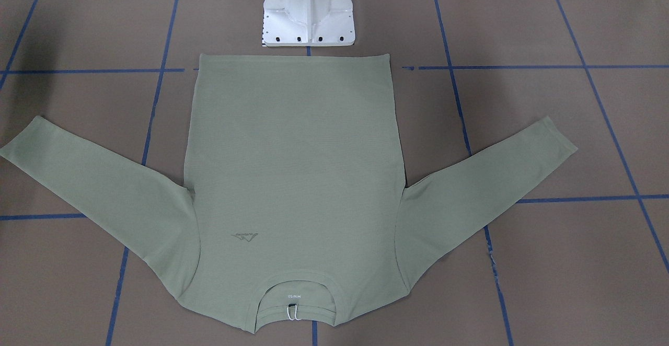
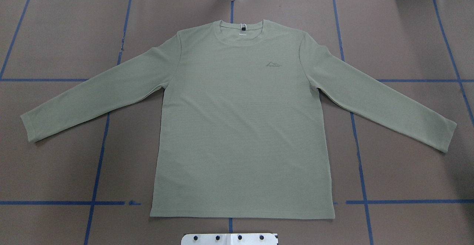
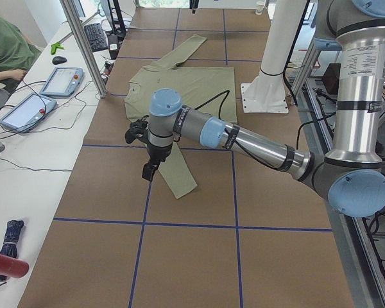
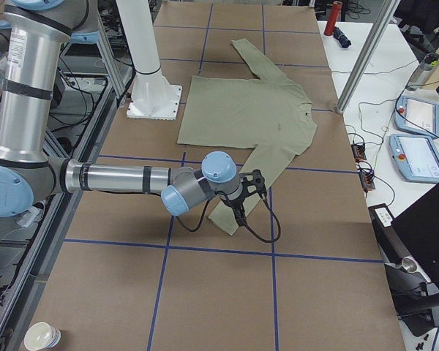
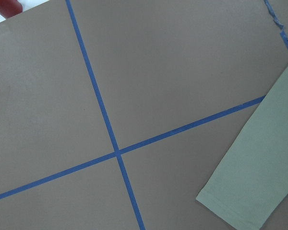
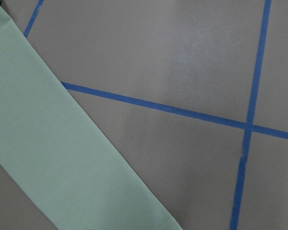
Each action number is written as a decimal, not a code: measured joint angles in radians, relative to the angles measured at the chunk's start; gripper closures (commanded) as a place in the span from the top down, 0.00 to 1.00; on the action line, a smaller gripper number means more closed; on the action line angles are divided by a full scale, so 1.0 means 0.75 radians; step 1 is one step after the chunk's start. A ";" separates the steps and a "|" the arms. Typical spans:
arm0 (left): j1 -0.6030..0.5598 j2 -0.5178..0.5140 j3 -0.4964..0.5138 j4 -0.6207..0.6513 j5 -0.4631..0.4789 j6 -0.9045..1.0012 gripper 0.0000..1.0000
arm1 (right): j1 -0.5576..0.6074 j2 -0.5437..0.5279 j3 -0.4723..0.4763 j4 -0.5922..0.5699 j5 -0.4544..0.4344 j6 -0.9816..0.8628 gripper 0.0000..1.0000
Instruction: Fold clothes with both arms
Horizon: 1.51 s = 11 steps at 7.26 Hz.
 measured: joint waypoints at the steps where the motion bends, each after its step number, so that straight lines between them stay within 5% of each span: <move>1: 0.000 0.000 -0.004 -0.001 0.000 0.000 1.00 | -0.107 0.010 -0.112 0.223 -0.090 0.157 0.95; 2: 0.000 0.000 -0.006 -0.002 0.000 0.000 1.00 | -0.190 0.041 -0.231 0.407 -0.169 0.277 0.84; 4: 0.000 0.001 -0.007 -0.002 0.000 0.000 1.00 | -0.268 0.096 -0.368 0.548 -0.219 0.487 0.81; 8: -0.001 0.008 -0.008 -0.002 -0.002 0.003 1.00 | -0.313 0.093 -0.452 0.567 -0.225 0.554 0.78; 10: -0.001 0.011 -0.009 -0.002 -0.002 0.005 1.00 | -0.340 0.067 -0.459 0.565 -0.223 0.554 0.71; 11: -0.001 0.012 -0.008 -0.002 -0.002 0.006 1.00 | -0.352 0.057 -0.459 0.565 -0.223 0.554 0.58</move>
